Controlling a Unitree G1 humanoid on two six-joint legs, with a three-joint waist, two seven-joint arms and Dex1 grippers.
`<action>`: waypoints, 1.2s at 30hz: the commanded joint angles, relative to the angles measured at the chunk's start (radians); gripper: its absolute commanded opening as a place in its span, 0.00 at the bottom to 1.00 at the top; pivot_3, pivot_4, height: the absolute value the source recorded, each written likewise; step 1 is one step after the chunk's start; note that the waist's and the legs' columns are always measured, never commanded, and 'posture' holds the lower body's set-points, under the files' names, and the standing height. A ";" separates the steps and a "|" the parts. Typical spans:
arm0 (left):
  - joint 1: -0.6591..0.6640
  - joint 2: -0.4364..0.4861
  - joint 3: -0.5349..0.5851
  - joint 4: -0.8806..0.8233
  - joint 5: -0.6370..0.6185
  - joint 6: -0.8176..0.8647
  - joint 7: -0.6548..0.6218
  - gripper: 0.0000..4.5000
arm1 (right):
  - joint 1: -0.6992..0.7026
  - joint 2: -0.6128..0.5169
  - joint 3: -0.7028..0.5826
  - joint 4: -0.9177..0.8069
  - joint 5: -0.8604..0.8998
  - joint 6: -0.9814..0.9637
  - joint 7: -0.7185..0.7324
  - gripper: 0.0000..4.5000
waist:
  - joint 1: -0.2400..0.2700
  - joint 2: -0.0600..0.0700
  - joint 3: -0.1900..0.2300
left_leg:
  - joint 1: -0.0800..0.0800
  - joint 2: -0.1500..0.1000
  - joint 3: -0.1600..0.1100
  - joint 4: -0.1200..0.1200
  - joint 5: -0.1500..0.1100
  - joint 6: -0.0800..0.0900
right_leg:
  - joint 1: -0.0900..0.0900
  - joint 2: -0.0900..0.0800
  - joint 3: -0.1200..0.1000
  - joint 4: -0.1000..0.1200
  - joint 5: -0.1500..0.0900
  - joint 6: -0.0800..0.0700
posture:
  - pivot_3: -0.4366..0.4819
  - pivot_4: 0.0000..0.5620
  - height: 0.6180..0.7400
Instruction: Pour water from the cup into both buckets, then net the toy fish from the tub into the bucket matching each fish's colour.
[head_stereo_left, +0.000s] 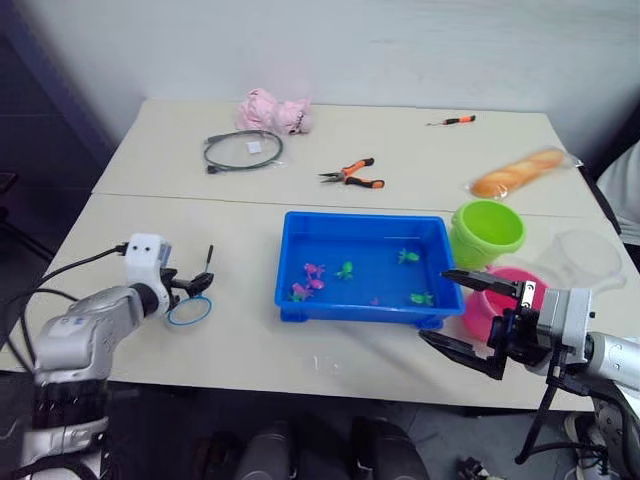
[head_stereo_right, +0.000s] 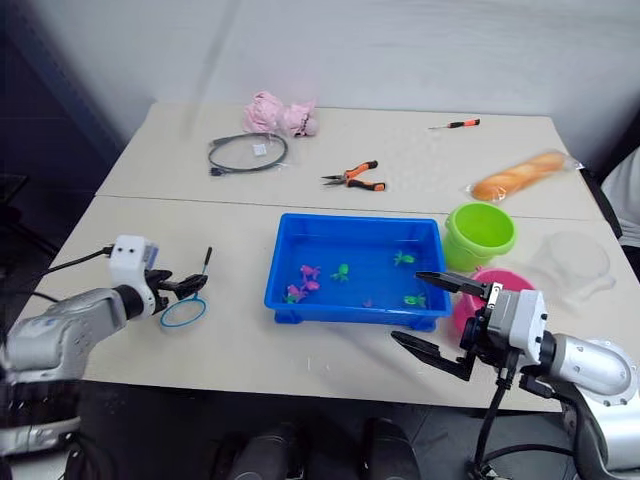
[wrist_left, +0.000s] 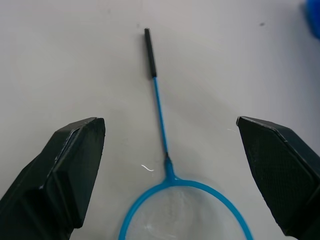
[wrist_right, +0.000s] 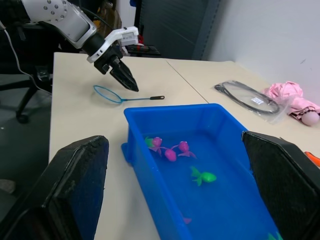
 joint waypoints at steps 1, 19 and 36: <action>-0.036 -0.017 -0.040 0.059 0.035 -0.001 -0.005 0.94 | 0.012 0.008 -0.016 -0.048 -0.005 -0.009 -0.033 1.00 | -0.001 -0.001 0.000 | 0.000 0.000 0.000 0.000 0.000 0.000 | 0.000 0.000 0.000 0.000 0.000 0.000 | 0.48 0.27 1.00; -0.015 -0.013 0.156 0.015 -0.081 -0.321 -0.296 0.01 | 0.023 -0.019 -0.111 -0.029 0.092 0.133 -0.173 1.00 | -0.006 -0.006 0.003 | 0.000 -0.001 0.000 0.003 0.002 0.000 | 0.000 -0.002 0.000 0.004 0.001 0.001 | 0.48 0.27 1.00; -0.399 0.243 -0.451 -0.135 0.003 -0.452 -1.140 0.01 | -0.551 -0.269 0.246 -0.004 0.288 0.745 -0.094 1.00 | -0.010 -0.003 0.005 | -0.005 -0.002 0.000 0.004 0.003 0.004 | -0.002 -0.001 -0.001 0.000 0.001 0.001 | 0.48 0.27 1.00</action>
